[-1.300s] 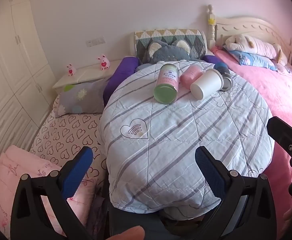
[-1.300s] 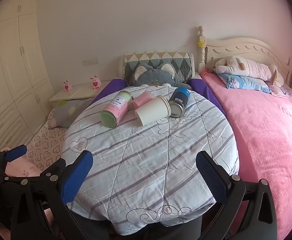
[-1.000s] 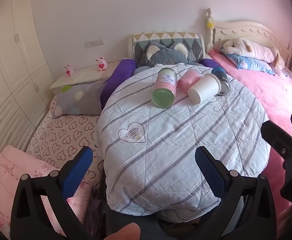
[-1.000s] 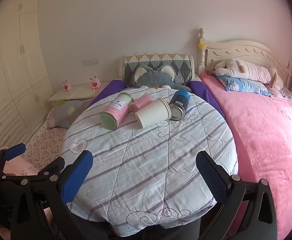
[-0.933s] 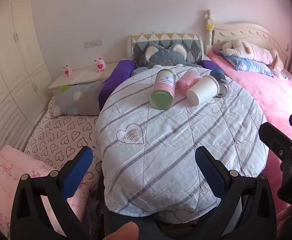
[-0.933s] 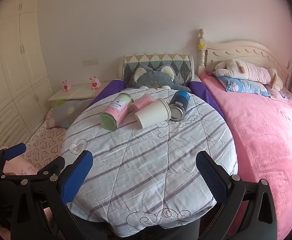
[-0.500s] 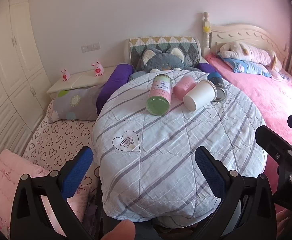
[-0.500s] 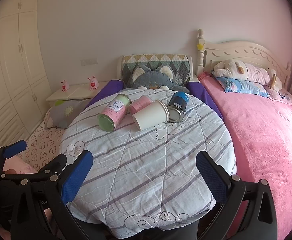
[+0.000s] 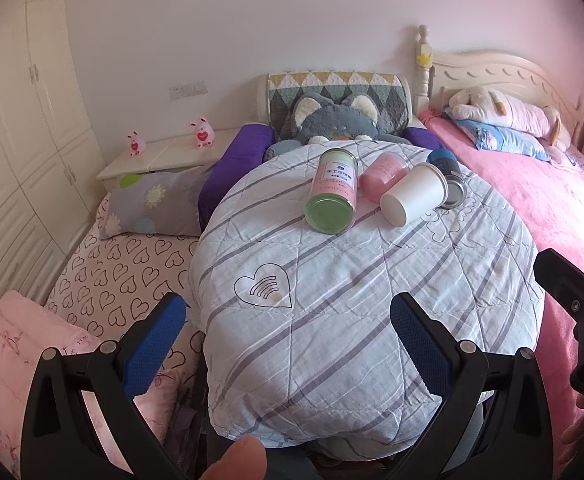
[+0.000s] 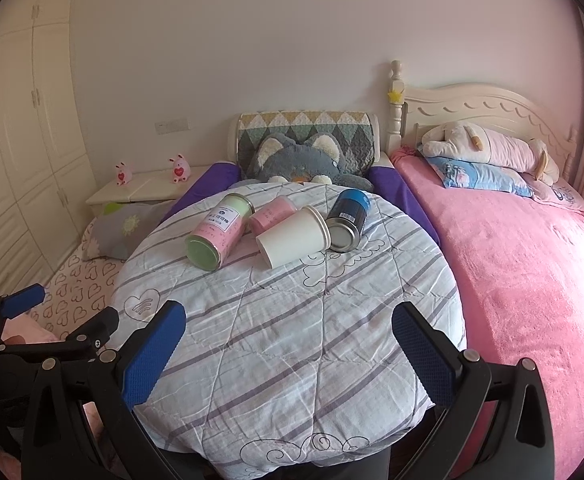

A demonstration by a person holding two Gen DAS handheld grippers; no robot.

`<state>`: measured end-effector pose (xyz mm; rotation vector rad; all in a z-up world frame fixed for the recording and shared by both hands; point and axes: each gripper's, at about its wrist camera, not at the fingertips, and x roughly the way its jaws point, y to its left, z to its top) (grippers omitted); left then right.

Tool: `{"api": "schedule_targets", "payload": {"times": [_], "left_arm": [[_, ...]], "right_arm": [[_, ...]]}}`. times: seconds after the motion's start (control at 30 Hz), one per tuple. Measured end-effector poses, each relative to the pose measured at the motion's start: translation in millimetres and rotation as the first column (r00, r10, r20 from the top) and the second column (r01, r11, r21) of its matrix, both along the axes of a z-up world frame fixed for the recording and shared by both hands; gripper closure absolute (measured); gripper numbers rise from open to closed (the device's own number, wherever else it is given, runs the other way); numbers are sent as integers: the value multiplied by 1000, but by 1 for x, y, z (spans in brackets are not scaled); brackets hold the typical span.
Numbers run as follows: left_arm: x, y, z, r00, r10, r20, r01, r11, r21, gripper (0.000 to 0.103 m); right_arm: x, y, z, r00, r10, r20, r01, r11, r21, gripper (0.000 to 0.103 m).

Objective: Flip cup upright

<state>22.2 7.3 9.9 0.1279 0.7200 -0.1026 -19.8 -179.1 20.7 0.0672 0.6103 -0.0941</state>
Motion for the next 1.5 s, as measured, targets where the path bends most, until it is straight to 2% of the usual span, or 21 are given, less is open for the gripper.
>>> {"api": "schedule_targets", "payload": {"times": [0.97,1.5], "left_arm": [[20,10,-4,1000,11,-20,-11,1000,-12,0],[126,4,-18,998,29,-63,-29,1000,-4,0]], "right_arm": [[24,0,-10,999,-6,-42,5,1000,-13,0],[163,-66,-40,969,-79,-233,85,996,15,0]]}}
